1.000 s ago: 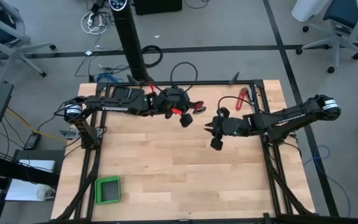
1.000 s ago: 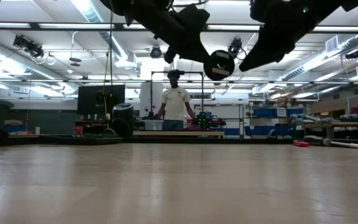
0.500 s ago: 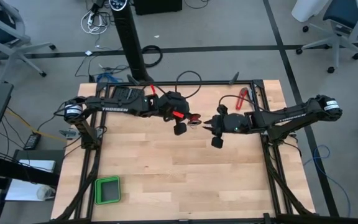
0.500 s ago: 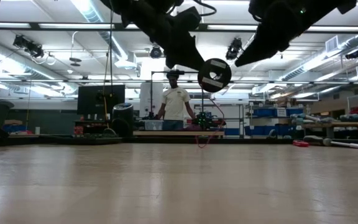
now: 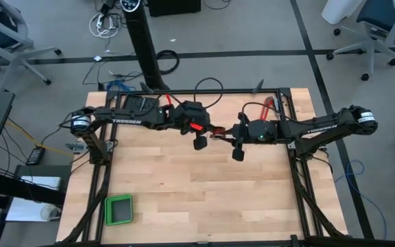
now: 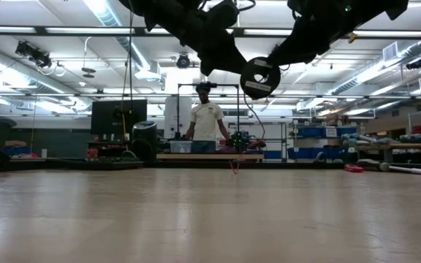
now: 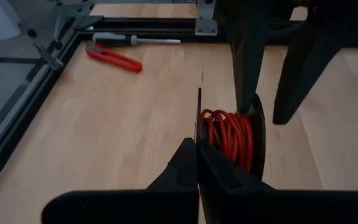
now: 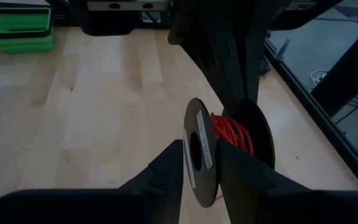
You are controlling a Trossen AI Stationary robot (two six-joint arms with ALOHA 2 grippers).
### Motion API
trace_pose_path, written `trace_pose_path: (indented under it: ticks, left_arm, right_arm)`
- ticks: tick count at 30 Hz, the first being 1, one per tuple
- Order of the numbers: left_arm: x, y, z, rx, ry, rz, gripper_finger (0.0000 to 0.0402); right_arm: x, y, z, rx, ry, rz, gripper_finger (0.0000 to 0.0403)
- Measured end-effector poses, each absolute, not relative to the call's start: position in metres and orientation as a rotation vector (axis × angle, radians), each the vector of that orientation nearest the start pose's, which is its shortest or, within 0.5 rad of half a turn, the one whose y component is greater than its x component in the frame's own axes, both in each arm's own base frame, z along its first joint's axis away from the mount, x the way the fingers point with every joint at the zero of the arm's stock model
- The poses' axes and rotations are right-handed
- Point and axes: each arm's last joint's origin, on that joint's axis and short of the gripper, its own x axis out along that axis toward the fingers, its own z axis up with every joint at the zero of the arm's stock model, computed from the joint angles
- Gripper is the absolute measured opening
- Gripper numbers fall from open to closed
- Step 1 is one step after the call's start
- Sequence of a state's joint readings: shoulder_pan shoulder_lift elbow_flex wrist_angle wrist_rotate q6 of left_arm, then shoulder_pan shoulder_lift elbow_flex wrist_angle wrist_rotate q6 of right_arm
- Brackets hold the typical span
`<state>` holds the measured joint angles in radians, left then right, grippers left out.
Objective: Coil cords
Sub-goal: Coil the red wire onto the black spool
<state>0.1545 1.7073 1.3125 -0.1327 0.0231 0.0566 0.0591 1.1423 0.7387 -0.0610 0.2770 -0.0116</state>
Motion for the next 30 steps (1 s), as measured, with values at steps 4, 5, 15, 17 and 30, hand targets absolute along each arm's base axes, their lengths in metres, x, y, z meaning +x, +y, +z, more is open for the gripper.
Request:
trace_pose_path:
  ticks: [4, 5, 15, 17, 30]
  left_arm:
    - [0.386, 0.058, 0.280, 0.012, 0.499, 0.110, 0.0001]
    - [0.386, 0.058, 0.280, 0.012, 0.491, 0.110, 0.0001]
    - [0.388, 0.058, 0.284, 0.015, 0.451, 0.117, 0.0025]
    - [0.389, 0.059, 0.285, 0.016, 0.434, 0.121, 0.0051]
    - [0.359, 0.053, 0.314, 0.041, 0.486, 0.113, 0.0202]
  right_arm:
    - [0.245, 0.007, 0.260, -0.086, 0.457, -0.213, 0.0076]
    - [0.245, 0.006, 0.260, -0.078, 0.455, -0.220, 0.0062]
    - [0.245, 0.005, 0.260, -0.022, 0.448, -0.246, 0.0003]
    - [0.245, 0.006, 0.260, -0.015, 0.450, -0.247, 0.0003]
    - [0.230, 0.004, 0.273, -0.034, 0.395, -0.271, 0.0001]
